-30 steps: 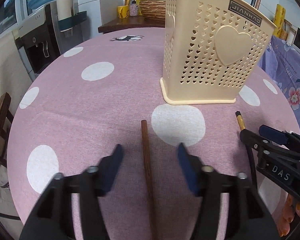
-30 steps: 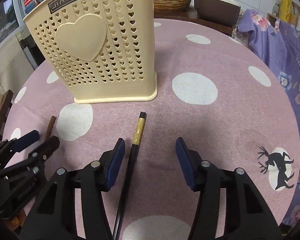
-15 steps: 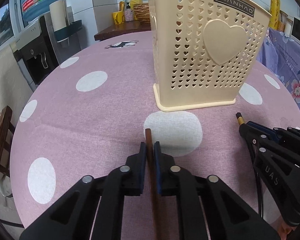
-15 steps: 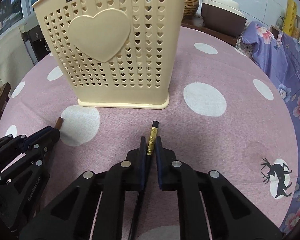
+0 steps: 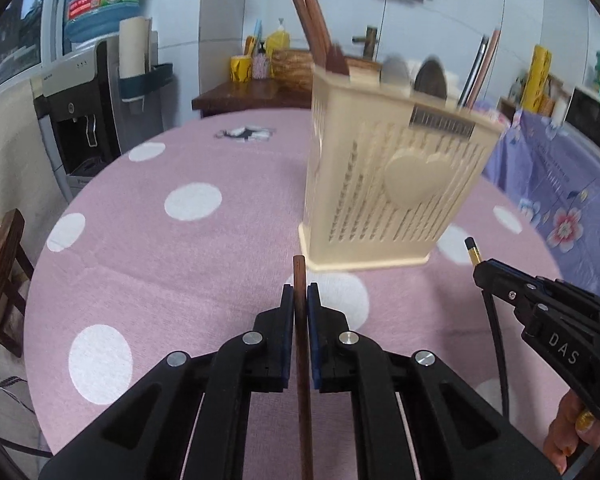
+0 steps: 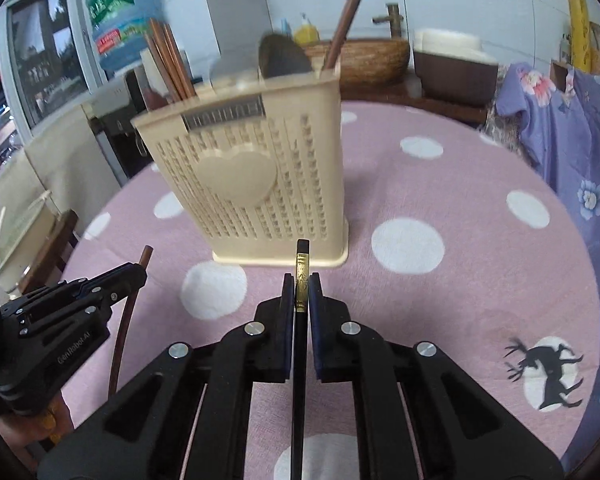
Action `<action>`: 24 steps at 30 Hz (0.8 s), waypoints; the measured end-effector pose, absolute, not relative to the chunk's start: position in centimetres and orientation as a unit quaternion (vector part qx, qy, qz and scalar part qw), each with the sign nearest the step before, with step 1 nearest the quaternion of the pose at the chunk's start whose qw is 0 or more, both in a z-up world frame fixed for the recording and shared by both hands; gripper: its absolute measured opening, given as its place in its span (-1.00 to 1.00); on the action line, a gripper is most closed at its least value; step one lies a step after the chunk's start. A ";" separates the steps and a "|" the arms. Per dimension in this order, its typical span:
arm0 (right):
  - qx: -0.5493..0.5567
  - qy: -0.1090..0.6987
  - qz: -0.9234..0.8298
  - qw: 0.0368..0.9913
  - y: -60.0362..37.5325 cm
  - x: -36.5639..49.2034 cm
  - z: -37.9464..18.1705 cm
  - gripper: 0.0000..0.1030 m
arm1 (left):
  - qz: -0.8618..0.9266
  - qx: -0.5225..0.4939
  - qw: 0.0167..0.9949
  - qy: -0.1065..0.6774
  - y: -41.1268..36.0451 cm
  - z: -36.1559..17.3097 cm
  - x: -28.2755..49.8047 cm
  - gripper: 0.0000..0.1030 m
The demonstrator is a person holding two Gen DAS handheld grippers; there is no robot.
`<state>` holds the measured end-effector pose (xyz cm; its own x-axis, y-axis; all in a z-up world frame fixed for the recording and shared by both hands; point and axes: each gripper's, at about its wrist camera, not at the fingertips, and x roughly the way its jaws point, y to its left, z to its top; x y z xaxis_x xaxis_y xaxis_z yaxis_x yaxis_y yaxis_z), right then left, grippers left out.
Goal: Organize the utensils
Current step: 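Carry both chopsticks over the caddy and lower them in with both grippers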
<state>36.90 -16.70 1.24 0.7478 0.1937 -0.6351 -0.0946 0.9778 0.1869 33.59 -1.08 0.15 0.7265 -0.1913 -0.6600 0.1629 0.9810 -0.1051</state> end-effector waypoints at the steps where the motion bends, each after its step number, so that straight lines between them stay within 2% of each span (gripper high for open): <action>1: 0.073 0.337 0.079 0.935 -17.0 36.5 2.0 -0.85 | -0.099 -0.028 0.932 0.348 -0.9 0.9 33.3 -0.85; 13: 0.086 0.252 0.131 0.955 -19.7 32.0 10.4 -0.85 | -0.142 -0.053 0.954 0.260 0.4 8.9 30.1 -0.85; 24: 0.072 0.232 0.163 0.956 -19.3 30.7 12.9 -0.85 | -0.166 -0.059 0.952 0.251 0.4 10.5 29.8 -0.85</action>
<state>30.72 -19.26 12.91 0.8395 0.3454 -0.4194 -0.2787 0.9364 0.2133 29.84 0.43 10.51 0.8186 -0.3456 -0.4587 0.2864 0.9380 -0.1955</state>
